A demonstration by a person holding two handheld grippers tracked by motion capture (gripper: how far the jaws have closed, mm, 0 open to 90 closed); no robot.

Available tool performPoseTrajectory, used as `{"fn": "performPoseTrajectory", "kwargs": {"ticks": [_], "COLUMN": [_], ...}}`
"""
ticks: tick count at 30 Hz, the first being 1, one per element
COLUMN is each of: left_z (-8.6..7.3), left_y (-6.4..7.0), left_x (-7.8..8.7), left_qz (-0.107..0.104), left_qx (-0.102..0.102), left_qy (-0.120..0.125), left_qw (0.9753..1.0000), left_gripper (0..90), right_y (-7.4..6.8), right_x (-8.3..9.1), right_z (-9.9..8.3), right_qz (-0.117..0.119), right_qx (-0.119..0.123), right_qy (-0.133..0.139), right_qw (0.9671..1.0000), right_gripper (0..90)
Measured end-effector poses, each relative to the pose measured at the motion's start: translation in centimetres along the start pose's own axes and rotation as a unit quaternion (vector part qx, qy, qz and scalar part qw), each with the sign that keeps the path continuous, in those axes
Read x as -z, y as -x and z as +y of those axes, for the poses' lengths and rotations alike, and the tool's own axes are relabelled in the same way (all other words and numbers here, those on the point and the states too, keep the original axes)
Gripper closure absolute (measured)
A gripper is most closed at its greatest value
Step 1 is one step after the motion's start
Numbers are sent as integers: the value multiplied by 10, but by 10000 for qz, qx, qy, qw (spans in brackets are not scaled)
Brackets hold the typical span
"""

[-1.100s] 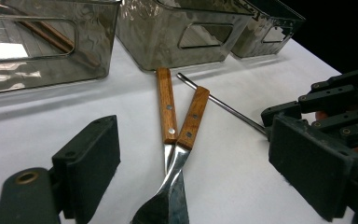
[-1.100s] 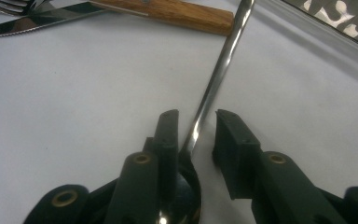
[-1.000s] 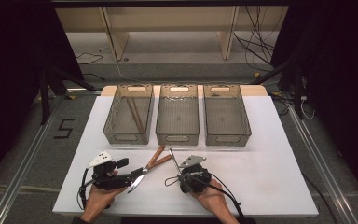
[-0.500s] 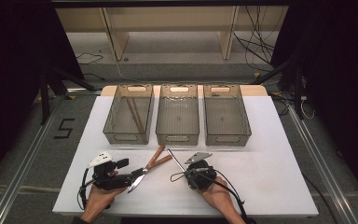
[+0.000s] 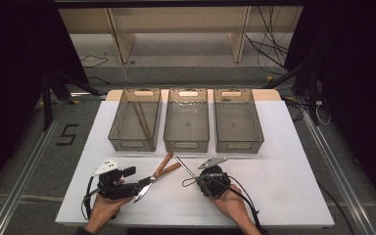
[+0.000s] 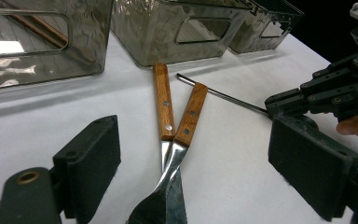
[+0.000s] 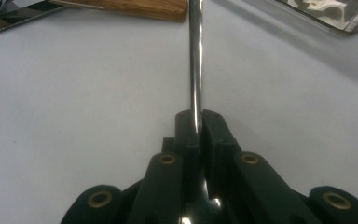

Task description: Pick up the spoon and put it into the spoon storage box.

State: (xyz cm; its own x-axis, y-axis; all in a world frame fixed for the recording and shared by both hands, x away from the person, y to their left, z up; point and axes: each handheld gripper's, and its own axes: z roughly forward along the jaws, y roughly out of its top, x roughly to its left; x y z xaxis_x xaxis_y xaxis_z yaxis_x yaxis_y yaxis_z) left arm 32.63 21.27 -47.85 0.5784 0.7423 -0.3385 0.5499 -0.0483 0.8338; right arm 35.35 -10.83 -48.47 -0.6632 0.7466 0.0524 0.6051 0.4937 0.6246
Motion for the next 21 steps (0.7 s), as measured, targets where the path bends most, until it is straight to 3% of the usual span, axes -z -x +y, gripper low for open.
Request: {"fn": "performPoseTrajectory", "kwargs": {"ticks": [21], "left_z": [0], "left_y": [0], "left_x": [0], "left_qz": [26], "left_qx": [75], "left_qy": [3], "left_qw": [10000], "left_gripper": [164], "right_y": [6], "right_x": [7], "right_z": [-1], "right_qz": [150], "right_qx": [-65], "right_qy": [177], "right_qw": [9997], "right_gripper": [863]}}
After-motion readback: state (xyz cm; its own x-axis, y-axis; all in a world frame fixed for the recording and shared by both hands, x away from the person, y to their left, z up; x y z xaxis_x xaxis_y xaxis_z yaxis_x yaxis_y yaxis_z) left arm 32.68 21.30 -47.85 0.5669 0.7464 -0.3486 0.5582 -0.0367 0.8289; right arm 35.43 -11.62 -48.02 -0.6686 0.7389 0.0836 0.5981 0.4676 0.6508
